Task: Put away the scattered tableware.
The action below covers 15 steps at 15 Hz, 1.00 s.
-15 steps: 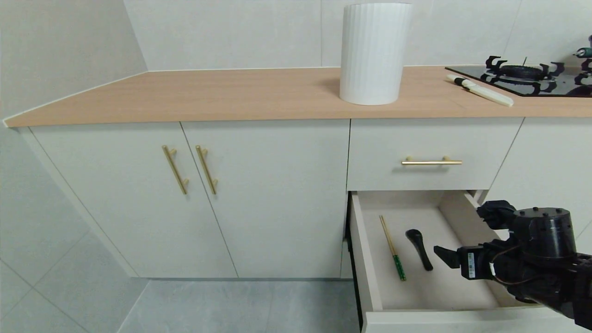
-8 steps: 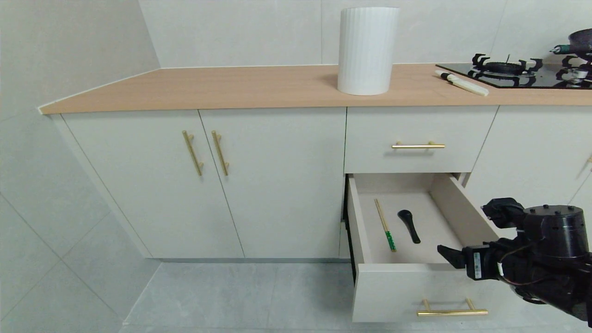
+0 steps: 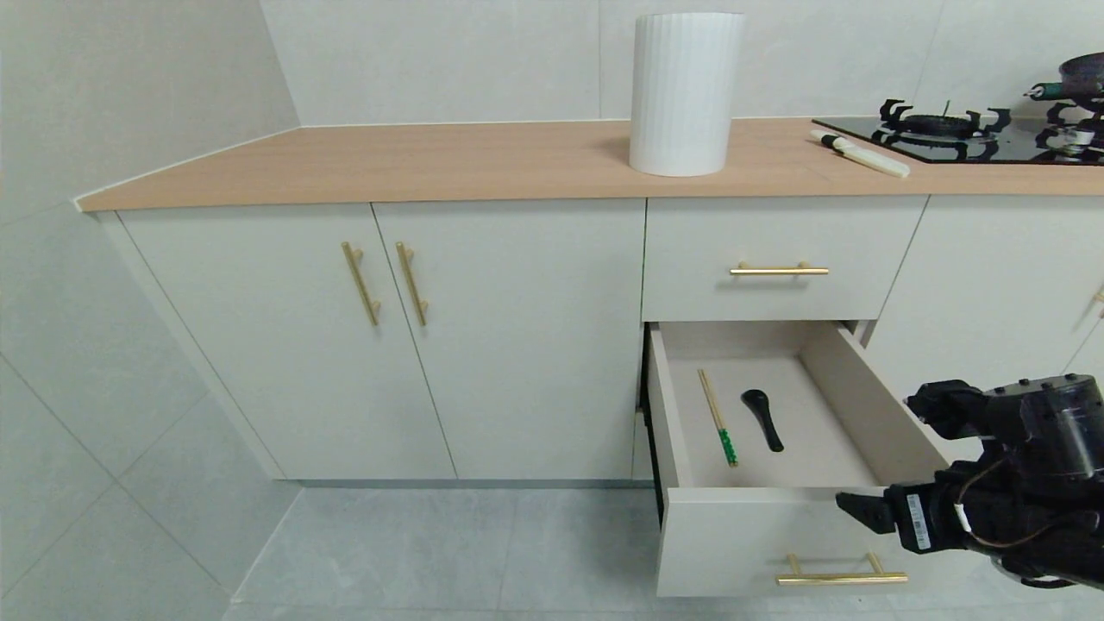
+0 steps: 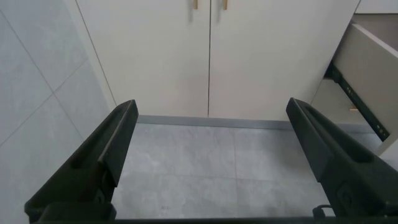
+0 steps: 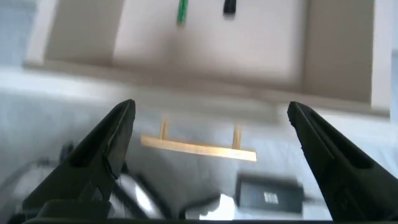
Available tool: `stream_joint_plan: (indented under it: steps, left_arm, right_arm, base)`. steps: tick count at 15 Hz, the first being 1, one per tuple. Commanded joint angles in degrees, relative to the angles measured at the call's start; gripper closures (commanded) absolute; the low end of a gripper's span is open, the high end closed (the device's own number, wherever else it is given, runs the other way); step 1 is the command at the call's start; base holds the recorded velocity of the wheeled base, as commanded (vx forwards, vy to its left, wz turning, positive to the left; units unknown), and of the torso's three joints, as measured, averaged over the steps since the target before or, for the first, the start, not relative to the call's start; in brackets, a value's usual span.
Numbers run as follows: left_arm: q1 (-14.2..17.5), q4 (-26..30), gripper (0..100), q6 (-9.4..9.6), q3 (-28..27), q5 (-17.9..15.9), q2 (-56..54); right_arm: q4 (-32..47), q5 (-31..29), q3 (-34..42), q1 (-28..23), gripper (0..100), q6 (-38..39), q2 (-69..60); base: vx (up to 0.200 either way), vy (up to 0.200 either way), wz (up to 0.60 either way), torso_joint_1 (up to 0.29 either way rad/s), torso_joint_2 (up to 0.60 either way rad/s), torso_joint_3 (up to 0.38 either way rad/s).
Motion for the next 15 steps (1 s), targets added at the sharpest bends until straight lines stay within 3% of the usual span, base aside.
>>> stream_joint_plan:
  steps: [1, 3, 5, 15]
  left_arm:
    - [0.0, 0.0, 0, -0.02, 0.0, 0.0, 0.0]
    - [0.0, 0.0, 0, -0.02, 0.0, 0.0, 0.0]
    - [0.0, 0.0, 0, -0.02, 0.0, 0.1, 0.0]
    - [0.0, 0.0, 0, -0.02, 0.0, 0.0, 0.0]
  right_arm:
    - [10.5, 0.2, -6.3, 0.0, 0, 0.9, -4.0]
    - [19.7, 0.2, -10.9, 1.4, 0, 4.4, -4.0]
    - [23.5, 0.1, -13.3, 3.1, 0, 8.5, -2.0]
    - [23.8, -0.2, -14.6, 5.2, 0, 14.7, 8.5]
  base:
    - [0.0, 0.0, 0.0, 0.0, 0.0, 0.0]
    - [0.0, 0.0, 0.0, 0.0, 0.0, 0.0]
    - [0.0, 0.0, 0.0, 0.0, 0.0, 0.0]
    - [0.0, 0.0, 0.0, 0.0, 0.0, 0.0]
